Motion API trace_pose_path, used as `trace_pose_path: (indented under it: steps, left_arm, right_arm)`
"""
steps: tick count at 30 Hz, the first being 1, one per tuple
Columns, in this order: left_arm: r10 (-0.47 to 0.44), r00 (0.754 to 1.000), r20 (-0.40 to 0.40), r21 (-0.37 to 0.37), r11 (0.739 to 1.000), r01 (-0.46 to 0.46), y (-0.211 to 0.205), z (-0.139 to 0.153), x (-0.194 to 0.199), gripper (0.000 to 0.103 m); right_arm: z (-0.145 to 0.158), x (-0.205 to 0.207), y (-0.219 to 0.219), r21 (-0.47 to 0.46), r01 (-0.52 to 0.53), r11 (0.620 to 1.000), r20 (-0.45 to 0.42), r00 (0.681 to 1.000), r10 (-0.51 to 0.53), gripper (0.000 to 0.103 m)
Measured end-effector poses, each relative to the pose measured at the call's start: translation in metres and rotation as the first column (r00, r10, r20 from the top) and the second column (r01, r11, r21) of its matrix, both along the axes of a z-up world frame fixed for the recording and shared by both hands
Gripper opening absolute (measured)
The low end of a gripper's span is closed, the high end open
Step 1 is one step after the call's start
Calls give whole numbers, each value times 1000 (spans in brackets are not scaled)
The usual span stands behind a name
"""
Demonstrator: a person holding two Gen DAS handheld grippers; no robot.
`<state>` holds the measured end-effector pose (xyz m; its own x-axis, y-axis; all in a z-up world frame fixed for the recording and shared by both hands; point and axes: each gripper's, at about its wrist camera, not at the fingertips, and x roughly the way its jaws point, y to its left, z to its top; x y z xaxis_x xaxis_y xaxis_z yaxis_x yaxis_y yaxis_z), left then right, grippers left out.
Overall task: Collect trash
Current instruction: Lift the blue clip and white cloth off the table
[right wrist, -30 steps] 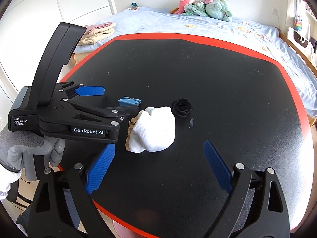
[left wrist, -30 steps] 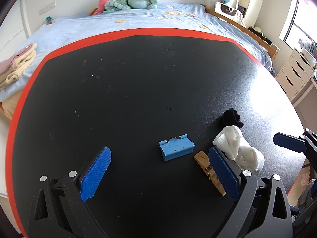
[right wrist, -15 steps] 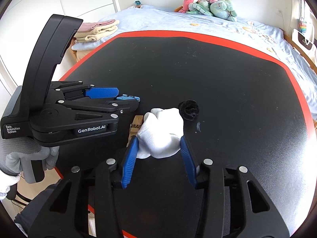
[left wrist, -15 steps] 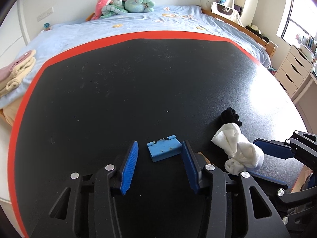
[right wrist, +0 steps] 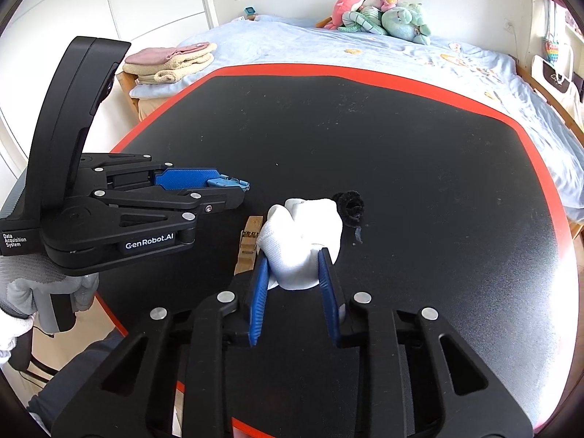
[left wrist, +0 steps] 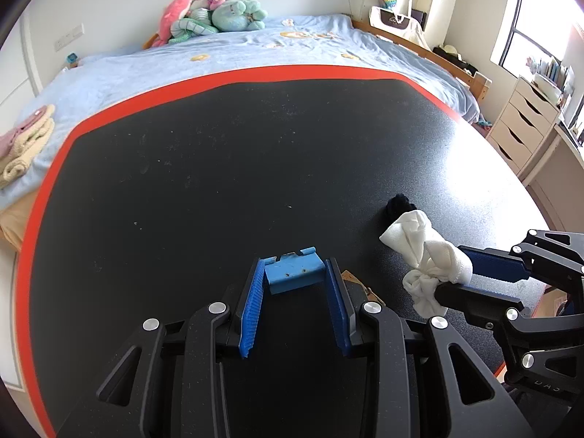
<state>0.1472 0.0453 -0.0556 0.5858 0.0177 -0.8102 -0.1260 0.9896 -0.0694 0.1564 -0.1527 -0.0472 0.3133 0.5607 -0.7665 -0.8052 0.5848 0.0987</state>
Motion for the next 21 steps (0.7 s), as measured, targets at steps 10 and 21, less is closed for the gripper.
trace_pose_path:
  steps: [10, 21]
  left_arm:
    - [-68, 997, 42, 8, 998, 67, -13, 25, -28, 33]
    - [-169, 982, 89, 13, 986, 169, -32, 51, -67, 33]
  right_arm:
    - [23, -16, -21, 13, 25, 1000, 29, 999, -26, 26]
    - [48, -48, -55, 31, 55, 998, 67, 996, -57, 27]
